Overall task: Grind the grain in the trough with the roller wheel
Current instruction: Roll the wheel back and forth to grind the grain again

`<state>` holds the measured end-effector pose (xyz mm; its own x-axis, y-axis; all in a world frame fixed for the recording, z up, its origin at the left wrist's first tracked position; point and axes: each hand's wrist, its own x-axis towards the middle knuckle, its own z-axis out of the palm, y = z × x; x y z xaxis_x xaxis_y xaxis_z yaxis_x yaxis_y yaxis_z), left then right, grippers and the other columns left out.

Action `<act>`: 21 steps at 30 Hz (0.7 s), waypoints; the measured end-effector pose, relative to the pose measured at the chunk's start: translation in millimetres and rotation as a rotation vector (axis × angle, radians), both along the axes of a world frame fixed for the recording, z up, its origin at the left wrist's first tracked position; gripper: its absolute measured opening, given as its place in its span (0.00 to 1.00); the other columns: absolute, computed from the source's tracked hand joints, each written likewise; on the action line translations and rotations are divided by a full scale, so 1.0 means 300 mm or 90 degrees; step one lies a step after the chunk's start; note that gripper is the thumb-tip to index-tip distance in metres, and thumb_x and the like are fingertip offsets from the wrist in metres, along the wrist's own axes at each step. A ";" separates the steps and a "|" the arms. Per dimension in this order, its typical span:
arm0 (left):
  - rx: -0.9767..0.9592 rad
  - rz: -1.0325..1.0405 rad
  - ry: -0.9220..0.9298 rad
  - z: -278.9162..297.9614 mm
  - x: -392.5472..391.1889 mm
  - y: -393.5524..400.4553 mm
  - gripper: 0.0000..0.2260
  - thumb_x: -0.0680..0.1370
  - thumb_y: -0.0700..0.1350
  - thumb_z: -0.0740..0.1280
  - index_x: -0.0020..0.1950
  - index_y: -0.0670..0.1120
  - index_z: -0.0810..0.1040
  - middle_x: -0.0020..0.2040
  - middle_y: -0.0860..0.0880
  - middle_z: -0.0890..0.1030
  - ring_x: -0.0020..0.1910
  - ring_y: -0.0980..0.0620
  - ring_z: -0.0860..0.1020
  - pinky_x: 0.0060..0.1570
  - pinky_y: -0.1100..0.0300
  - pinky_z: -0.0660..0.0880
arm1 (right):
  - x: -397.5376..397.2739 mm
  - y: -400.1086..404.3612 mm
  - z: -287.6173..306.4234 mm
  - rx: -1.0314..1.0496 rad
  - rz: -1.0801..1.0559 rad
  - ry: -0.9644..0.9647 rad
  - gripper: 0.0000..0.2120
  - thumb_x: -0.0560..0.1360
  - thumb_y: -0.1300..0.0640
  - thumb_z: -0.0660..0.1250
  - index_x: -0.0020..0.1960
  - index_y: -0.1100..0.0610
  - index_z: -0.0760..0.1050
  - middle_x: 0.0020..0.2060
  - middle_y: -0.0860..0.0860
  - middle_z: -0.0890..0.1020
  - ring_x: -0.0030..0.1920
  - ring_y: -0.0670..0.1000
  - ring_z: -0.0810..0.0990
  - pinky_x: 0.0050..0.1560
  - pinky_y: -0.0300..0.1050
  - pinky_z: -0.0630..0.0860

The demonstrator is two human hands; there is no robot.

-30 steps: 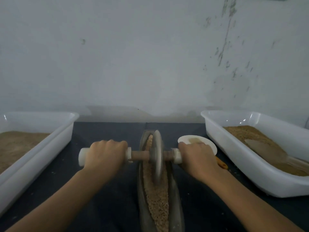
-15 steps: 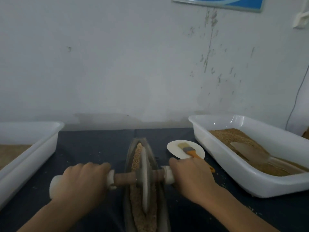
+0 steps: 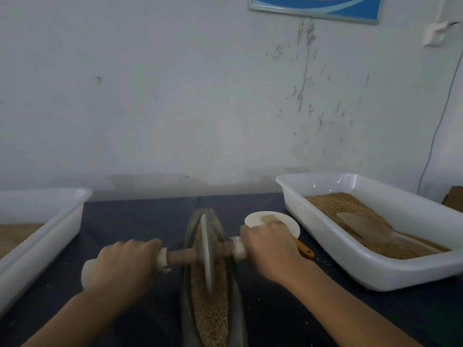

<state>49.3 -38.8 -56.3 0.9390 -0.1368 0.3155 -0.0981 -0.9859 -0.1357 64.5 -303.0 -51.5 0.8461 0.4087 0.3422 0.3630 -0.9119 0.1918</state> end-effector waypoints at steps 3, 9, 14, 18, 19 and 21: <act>-0.001 -0.020 0.025 -0.004 -0.093 0.007 0.10 0.73 0.62 0.60 0.44 0.58 0.66 0.39 0.58 0.73 0.39 0.57 0.74 0.37 0.60 0.65 | -0.097 -0.024 -0.003 0.001 0.021 0.040 0.12 0.71 0.50 0.69 0.47 0.49 0.67 0.41 0.49 0.80 0.39 0.52 0.77 0.39 0.48 0.72; -0.008 -0.022 0.131 0.048 -0.169 0.006 0.09 0.72 0.66 0.58 0.41 0.64 0.62 0.40 0.61 0.71 0.38 0.60 0.69 0.42 0.61 0.65 | -0.171 -0.037 -0.003 -0.014 0.016 0.103 0.14 0.71 0.49 0.69 0.46 0.48 0.63 0.41 0.48 0.78 0.39 0.52 0.77 0.38 0.48 0.72; 0.066 0.001 0.012 0.025 -0.065 -0.006 0.11 0.72 0.65 0.59 0.44 0.59 0.64 0.38 0.57 0.71 0.42 0.56 0.75 0.38 0.59 0.65 | -0.065 -0.017 -0.028 0.019 -0.014 0.044 0.11 0.72 0.48 0.68 0.45 0.49 0.66 0.38 0.49 0.79 0.37 0.52 0.76 0.38 0.49 0.72; 0.054 0.010 -0.032 0.019 0.061 -0.015 0.09 0.73 0.61 0.62 0.42 0.59 0.66 0.34 0.57 0.69 0.34 0.56 0.68 0.34 0.60 0.63 | 0.033 0.003 -0.028 0.032 -0.028 0.001 0.11 0.73 0.48 0.68 0.50 0.51 0.71 0.40 0.50 0.80 0.39 0.53 0.76 0.42 0.50 0.73; 0.052 0.015 -0.038 0.016 0.081 -0.013 0.08 0.73 0.60 0.63 0.43 0.58 0.67 0.34 0.57 0.69 0.34 0.56 0.68 0.34 0.59 0.62 | 0.048 0.007 -0.025 0.032 -0.030 -0.009 0.11 0.73 0.48 0.68 0.51 0.51 0.70 0.40 0.50 0.80 0.39 0.52 0.76 0.40 0.49 0.72; 0.034 0.021 -0.033 0.009 0.092 -0.012 0.07 0.73 0.59 0.63 0.43 0.58 0.68 0.34 0.57 0.70 0.33 0.56 0.69 0.32 0.60 0.62 | 0.061 0.016 -0.017 0.019 -0.030 -0.031 0.11 0.73 0.50 0.69 0.50 0.52 0.70 0.39 0.51 0.80 0.37 0.52 0.77 0.37 0.49 0.72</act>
<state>76.7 -42.4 -53.6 0.9256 -0.1249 0.3573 -0.0577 -0.9795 -0.1929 82.8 -298.2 -56.5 0.8462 0.3580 0.3948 0.3105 -0.9332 0.1807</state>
